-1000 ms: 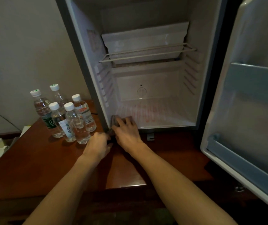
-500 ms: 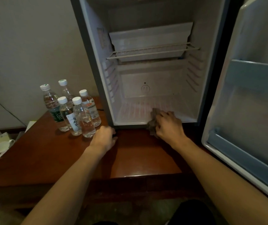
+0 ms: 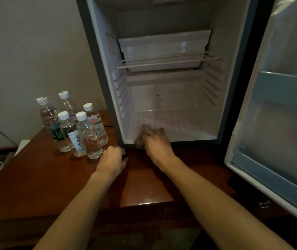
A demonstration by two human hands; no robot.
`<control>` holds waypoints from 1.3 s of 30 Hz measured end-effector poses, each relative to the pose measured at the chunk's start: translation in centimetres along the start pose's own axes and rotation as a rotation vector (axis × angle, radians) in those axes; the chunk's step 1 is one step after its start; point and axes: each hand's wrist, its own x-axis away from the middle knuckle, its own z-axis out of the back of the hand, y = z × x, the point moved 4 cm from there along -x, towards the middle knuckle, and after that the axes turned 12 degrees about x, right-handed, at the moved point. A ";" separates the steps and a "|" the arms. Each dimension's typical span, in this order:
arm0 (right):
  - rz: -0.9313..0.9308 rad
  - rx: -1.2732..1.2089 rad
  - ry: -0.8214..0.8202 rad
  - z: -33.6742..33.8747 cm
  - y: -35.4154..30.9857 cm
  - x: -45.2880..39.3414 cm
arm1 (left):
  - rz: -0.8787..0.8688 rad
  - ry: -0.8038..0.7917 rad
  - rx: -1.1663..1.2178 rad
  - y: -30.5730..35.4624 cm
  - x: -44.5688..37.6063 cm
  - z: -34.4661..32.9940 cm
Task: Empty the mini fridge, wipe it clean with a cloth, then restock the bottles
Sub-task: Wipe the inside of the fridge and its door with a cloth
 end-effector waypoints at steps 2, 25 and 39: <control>0.037 -0.010 -0.062 -0.9 -2.9 -1.6 | -0.014 -0.003 0.015 -0.2 -0.2 -0.2; -0.140 0.095 0.069 1.1 11.0 5.4 | -0.047 -0.022 -0.112 2.0 1.1 0.7; -0.408 0.337 -0.129 0.1 13.0 6.2 | -0.049 -0.016 -0.112 1.5 1.1 0.3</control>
